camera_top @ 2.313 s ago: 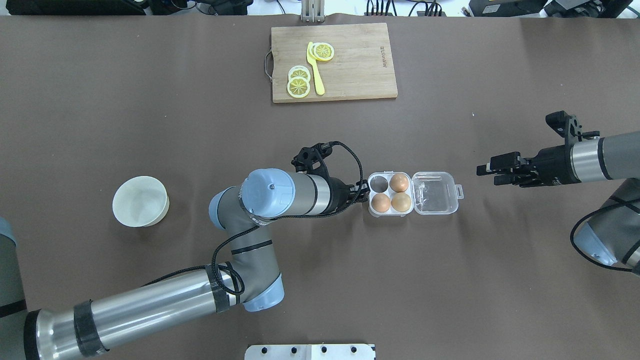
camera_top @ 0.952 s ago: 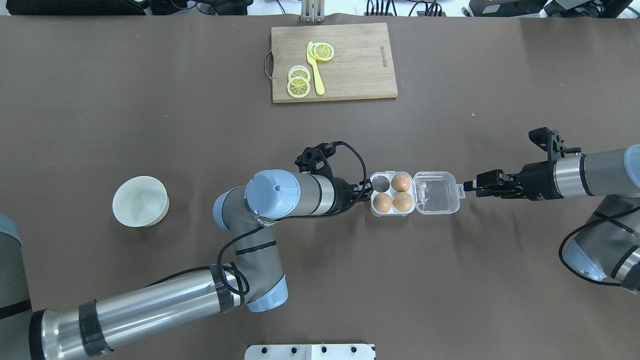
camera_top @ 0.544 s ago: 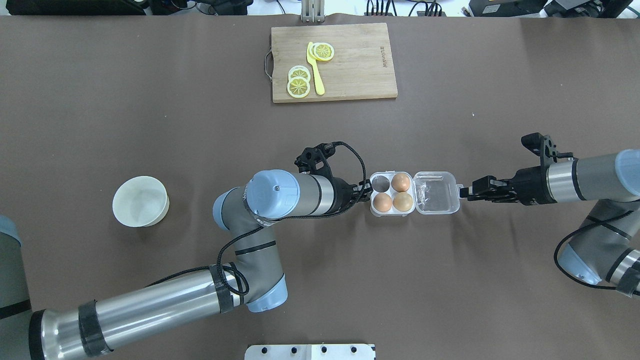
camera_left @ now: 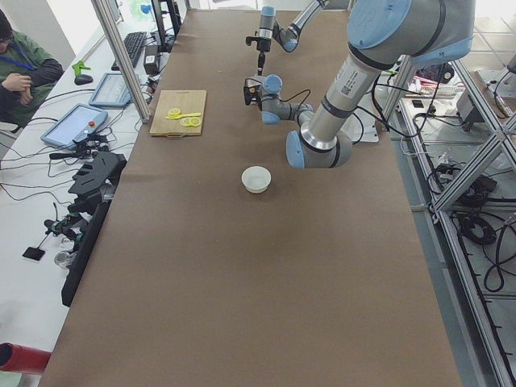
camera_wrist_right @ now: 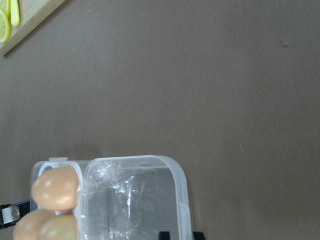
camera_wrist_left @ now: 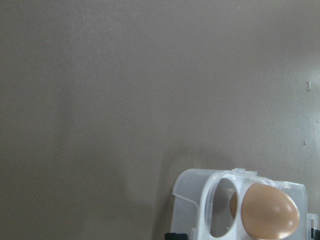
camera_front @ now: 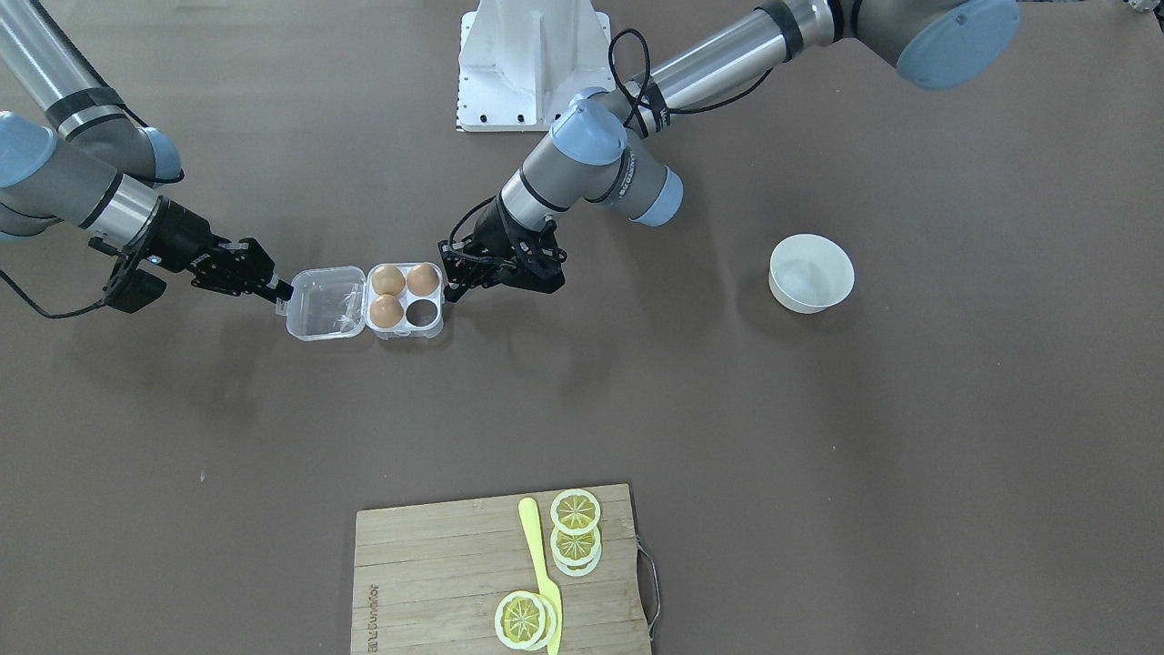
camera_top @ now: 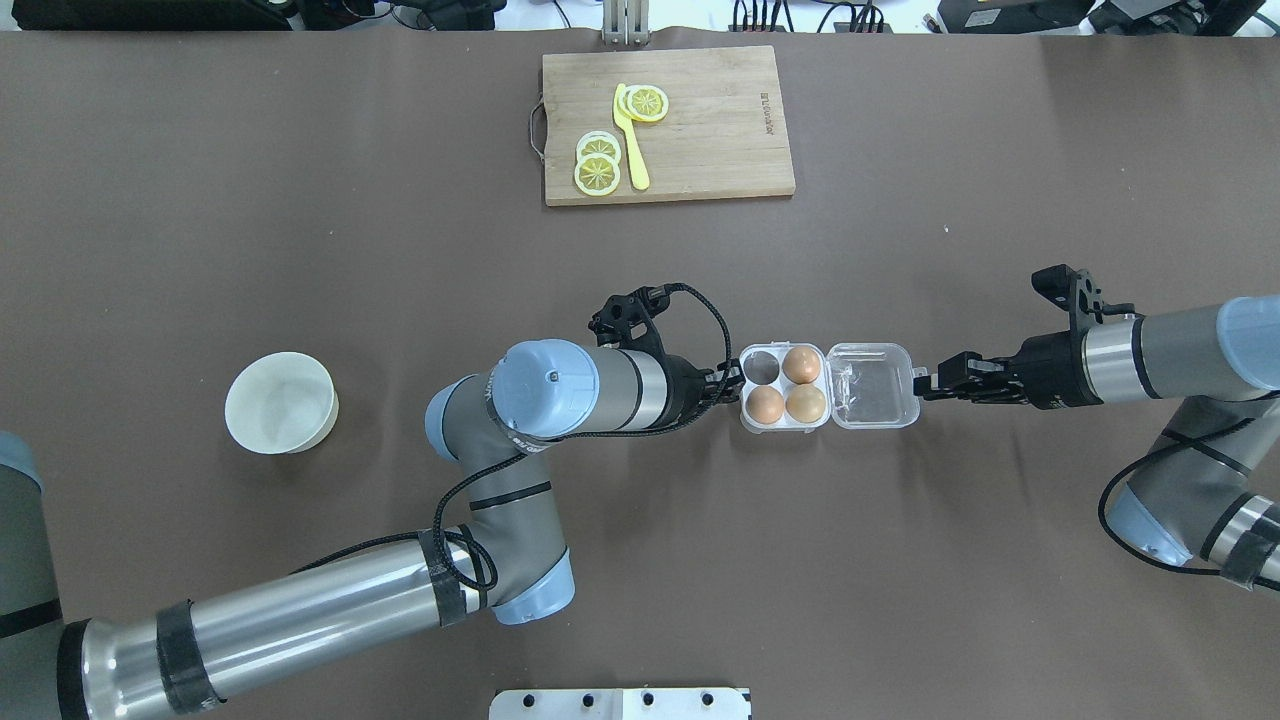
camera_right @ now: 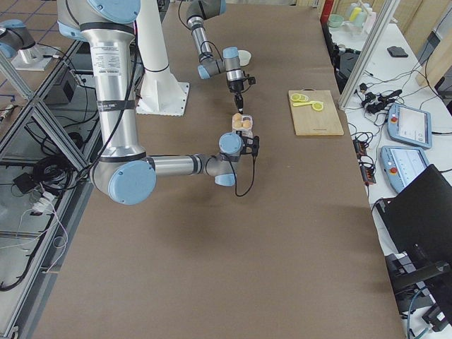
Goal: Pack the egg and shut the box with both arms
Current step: 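Grasp the edge of the clear lid with the right gripper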
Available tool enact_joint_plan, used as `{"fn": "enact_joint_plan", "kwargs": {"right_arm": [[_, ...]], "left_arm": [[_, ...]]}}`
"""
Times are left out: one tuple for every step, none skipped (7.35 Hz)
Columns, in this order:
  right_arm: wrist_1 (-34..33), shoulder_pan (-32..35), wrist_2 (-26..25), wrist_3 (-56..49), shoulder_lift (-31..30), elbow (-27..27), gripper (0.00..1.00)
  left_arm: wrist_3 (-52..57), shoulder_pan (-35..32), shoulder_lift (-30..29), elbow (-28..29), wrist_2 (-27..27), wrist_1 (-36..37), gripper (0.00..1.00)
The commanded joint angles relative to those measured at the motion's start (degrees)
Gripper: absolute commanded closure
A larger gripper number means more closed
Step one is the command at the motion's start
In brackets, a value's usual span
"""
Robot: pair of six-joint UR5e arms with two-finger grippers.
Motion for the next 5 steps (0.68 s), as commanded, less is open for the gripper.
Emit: {"fn": "enact_joint_plan", "kwargs": {"right_arm": [[0.0, 0.0, 0.1, -0.2, 0.0, 0.0, 0.76], [0.3, 0.1, 0.1, 0.0, 0.1, 0.1, 0.82], [0.4, 0.1, 0.1, -0.2, 0.1, 0.1, 0.92], [0.5, 0.1, 0.2, -0.2, 0.1, 0.2, 1.00], [0.6, 0.1, 0.3, -0.2, 0.1, 0.4, 1.00]], "left_arm": [[0.0, 0.0, 0.0, 0.0, 0.0, 0.0, 1.00], [0.0, 0.0, 0.1, 0.0, 0.0, 0.0, 1.00], [0.0, 0.0, 0.1, 0.0, 0.0, 0.0, 1.00], [0.0, 0.0, 0.1, 0.0, 0.0, 0.0, 1.00], [0.0, 0.0, 0.1, 0.0, 0.0, 0.0, 1.00]]}}
